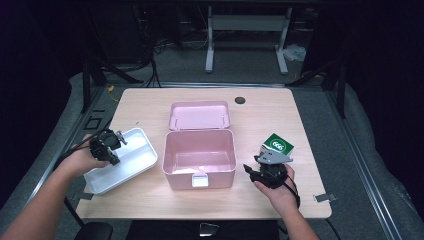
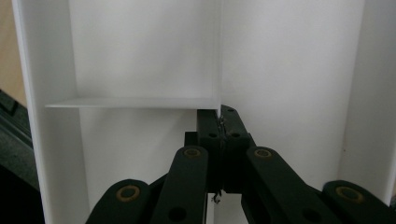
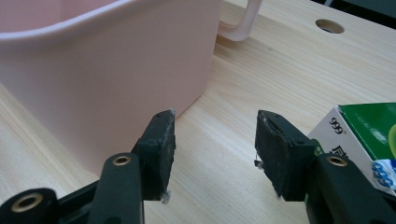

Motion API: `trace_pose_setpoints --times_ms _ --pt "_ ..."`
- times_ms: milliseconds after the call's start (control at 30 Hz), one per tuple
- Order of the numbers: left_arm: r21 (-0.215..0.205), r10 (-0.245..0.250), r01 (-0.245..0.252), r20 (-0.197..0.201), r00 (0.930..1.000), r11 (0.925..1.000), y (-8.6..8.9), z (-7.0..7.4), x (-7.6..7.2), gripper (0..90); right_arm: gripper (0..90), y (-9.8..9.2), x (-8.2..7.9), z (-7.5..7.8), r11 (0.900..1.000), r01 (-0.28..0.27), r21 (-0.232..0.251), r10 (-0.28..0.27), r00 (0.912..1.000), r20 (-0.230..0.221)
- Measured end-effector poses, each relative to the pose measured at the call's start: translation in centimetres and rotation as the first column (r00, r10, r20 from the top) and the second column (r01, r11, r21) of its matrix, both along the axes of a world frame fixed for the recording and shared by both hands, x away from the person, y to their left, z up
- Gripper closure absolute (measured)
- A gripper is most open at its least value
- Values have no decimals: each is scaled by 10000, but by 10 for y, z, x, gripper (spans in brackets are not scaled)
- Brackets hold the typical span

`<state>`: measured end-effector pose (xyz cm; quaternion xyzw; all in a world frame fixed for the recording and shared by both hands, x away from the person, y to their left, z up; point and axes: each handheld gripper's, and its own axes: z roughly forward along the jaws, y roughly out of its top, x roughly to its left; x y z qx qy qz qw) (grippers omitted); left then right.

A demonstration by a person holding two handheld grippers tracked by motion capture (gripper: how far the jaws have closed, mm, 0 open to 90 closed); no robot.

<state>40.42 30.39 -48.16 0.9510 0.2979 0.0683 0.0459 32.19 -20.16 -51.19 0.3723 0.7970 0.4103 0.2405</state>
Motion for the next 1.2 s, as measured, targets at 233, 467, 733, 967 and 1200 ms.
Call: trace_pose_setpoints --times_ms 233,467,733,967,1200 --pt "-143 434 -440 -346 9985 9989 1 -38 3 896 458 -2 -3 5 9999 42 -112 -38 9995 307" --pt "-455 892 -913 -460 9950 9948 6 -42 3 884 446 1 -4 8 9996 -95 -253 107 9988 479" --pt "-998 1805 -1738 624 9816 9797 8 -25 -16 603 438 4 -5 6 9988 -335 -368 349 9987 380" --pt "-2692 2253 -1607 2295 9469 9496 5 -20 -41 475 385 7 -5 5 9972 -488 -565 512 9978 427" --pt "-3832 2505 -1375 2626 9318 9134 4 -27 -57 447 320 10 -1 5 9948 -512 -876 539 9981 289"
